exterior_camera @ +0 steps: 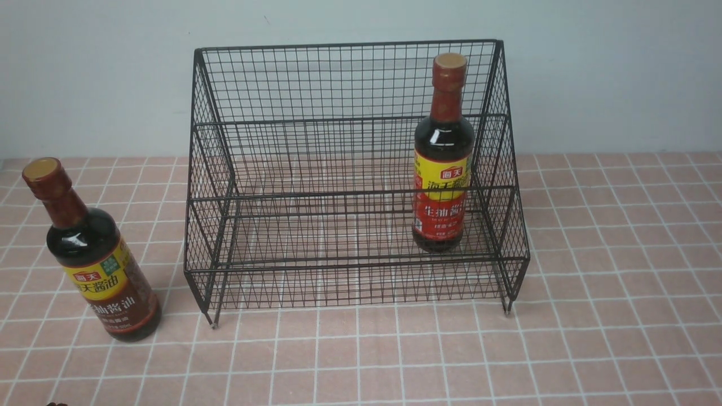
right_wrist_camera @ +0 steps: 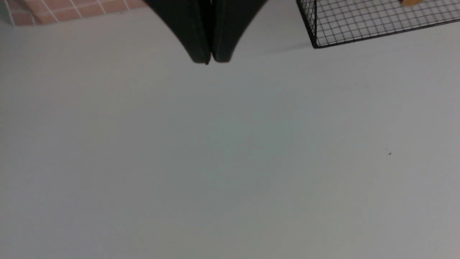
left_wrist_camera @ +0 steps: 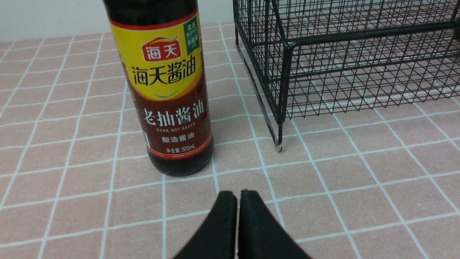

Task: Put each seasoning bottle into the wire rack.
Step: Use the left arm to grab the condiment bottle closest to it

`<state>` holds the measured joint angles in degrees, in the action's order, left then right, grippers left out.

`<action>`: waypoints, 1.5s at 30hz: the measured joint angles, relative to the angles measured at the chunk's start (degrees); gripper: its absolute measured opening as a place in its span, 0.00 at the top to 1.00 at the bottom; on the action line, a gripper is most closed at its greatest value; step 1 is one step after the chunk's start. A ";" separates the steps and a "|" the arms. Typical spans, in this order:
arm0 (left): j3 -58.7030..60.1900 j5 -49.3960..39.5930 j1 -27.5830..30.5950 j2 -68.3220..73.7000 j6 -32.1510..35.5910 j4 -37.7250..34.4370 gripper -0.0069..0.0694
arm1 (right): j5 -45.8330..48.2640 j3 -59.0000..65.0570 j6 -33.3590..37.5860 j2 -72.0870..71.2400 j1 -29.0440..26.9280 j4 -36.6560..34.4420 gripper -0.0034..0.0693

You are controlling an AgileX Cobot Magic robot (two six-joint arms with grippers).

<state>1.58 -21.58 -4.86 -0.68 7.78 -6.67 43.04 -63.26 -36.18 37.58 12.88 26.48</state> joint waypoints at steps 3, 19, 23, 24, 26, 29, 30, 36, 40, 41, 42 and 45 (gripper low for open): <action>0.00 0.00 0.00 0.00 0.00 0.00 0.92 | 2.79 2.71 5.12 -8.51 0.00 -6.50 0.97; 0.00 0.00 0.00 0.00 0.00 0.00 0.92 | 2.64 17.01 21.49 -28.21 0.00 -23.50 0.97; 0.00 0.00 0.00 0.00 0.00 0.00 0.92 | -1.32 20.10 28.26 -28.21 0.00 -25.97 0.97; 0.00 0.00 0.00 0.00 0.00 0.00 0.92 | -2.36 20.79 30.06 -28.21 0.00 -26.48 0.97; 0.00 0.00 0.00 0.00 0.00 0.00 0.92 | -6.32 23.20 33.61 -28.21 0.00 -28.98 0.97; 0.00 0.00 0.00 0.00 0.00 0.00 0.92 | -11.49 26.66 36.56 -28.21 0.00 -31.73 0.97; 0.00 0.00 0.00 0.00 0.00 0.00 0.92 | -13.05 27.90 37.20 -28.21 0.00 -32.23 0.97; 0.00 0.00 0.00 0.00 0.00 0.00 0.92 | -20.24 36.48 38.00 -29.87 -0.82 -33.21 0.97; 0.00 0.00 0.00 0.00 0.00 0.00 0.92 | -23.36 43.17 38.15 -33.26 -4.56 -32.41 0.97; 0.00 0.00 0.00 0.00 0.00 0.00 0.92 | -24.01 45.14 38.16 -34.29 -5.77 -31.71 0.97; 0.00 0.00 0.00 0.00 0.00 0.00 0.92 | -24.21 45.96 38.21 -34.70 -6.27 -31.22 0.97; 0.00 0.00 0.00 0.00 0.00 0.00 0.92 | -24.85 52.96 38.21 -37.75 -10.60 -28.47 0.97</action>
<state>1.58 -21.58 -4.86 -0.68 7.78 -6.67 18.19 -10.29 2.03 -0.18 2.29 -2.00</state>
